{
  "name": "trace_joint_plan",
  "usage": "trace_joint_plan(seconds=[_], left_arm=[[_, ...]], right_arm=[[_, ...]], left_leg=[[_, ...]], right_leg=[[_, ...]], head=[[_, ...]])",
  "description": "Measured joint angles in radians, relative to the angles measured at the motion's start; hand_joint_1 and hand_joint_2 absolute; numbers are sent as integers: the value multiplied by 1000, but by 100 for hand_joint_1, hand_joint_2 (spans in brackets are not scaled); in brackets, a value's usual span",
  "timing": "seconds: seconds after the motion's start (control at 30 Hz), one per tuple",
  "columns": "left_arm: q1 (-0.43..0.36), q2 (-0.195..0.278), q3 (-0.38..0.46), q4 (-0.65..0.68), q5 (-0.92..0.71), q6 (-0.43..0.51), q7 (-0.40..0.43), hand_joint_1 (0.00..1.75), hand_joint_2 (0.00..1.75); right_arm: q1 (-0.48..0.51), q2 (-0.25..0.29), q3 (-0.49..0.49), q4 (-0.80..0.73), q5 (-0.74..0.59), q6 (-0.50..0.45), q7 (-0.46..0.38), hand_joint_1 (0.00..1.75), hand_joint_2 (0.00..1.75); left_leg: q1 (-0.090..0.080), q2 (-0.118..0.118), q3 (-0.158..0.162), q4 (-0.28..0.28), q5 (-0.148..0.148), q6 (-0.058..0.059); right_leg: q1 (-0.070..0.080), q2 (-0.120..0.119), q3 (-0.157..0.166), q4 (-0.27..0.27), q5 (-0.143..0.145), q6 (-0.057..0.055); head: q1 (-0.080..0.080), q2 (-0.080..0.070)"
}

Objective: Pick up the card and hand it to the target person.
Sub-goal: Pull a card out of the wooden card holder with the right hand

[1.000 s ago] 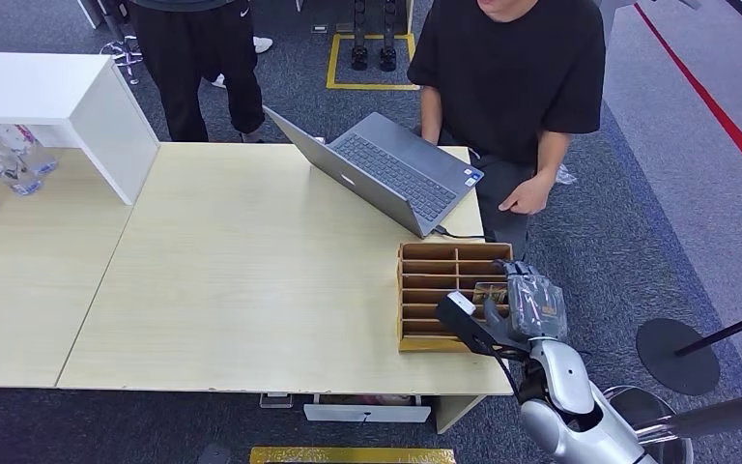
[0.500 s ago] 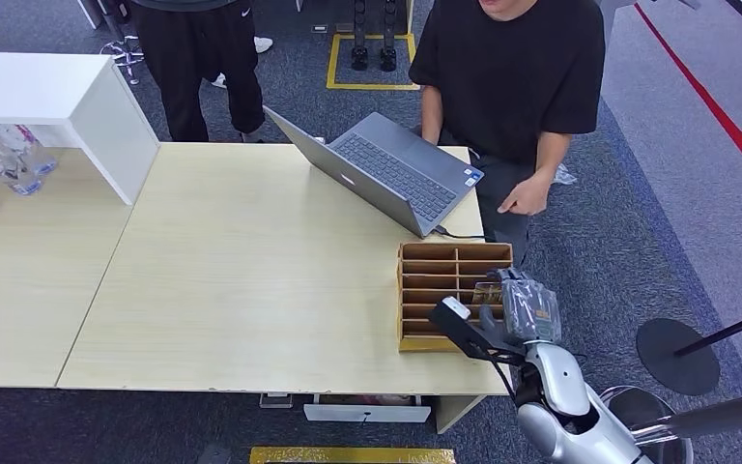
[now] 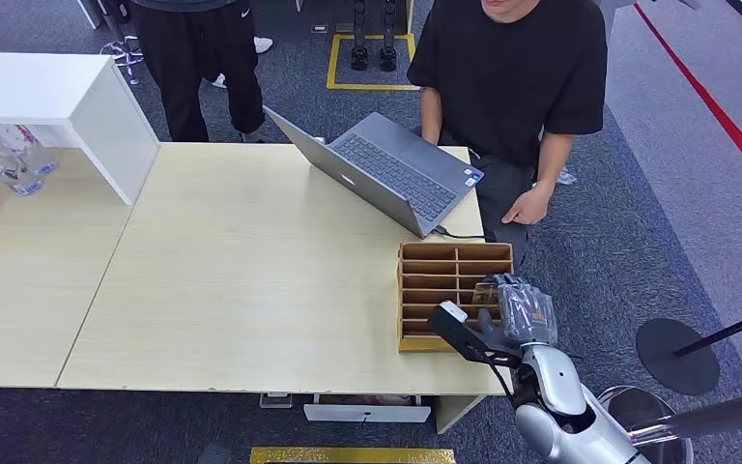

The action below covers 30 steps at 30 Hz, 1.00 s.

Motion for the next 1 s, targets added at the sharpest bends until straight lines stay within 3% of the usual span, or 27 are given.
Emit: trace_joint_plan(seconds=[0.07, 0.13, 1.0], left_arm=[[0, 0, 0, 0, 0, 0, 0, 0, 0], [0, 0, 0, 0, 0, 0, 0, 0, 0], [-2, 0, -33, 0, 0, -18, 9, 0, 0]], right_arm=[[-3, 0, 0, 4, 0, 0, 0, 124, 175], [-5, 0, 0, 7, -1, -3, -1, 134, 175], [-16, 9, 2, 33, -14, -64, -35, 143, 175]], left_leg=[[0, 0, 0, 0, 0, 0], [0, 0, 0, 0, 0, 0], [0, 0, 0, 0, 0, 0]], right_leg=[[0, 0, 0, 0, 0, 0], [0, 0, 0, 0, 0, 0], [0, 0, 0, 0, 0, 0]], head=[[0, 0], [0, 0], [0, 0]])
